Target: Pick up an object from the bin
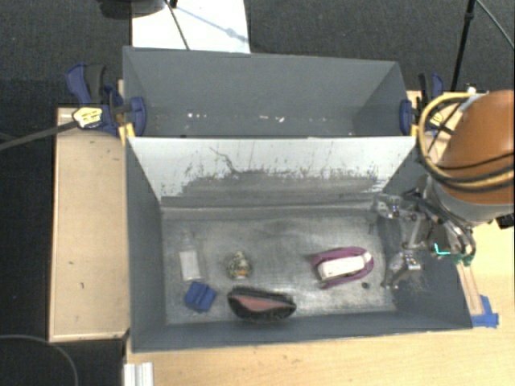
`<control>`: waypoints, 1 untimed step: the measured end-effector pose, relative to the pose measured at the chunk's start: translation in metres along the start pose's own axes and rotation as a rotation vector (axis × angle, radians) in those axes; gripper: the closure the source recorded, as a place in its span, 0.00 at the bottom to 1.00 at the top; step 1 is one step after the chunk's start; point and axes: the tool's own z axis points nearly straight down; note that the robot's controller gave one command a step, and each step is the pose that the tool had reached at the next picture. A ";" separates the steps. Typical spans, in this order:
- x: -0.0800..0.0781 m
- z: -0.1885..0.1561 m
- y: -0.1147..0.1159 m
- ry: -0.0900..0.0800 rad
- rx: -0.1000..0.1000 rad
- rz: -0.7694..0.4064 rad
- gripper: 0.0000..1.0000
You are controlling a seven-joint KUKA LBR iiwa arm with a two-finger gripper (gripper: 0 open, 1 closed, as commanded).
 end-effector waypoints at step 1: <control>-0.010 0.128 -0.012 0.000 0.000 0.135 0.00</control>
Offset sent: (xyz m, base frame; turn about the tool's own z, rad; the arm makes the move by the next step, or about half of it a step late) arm 0.0106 -0.0121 -0.1237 0.1346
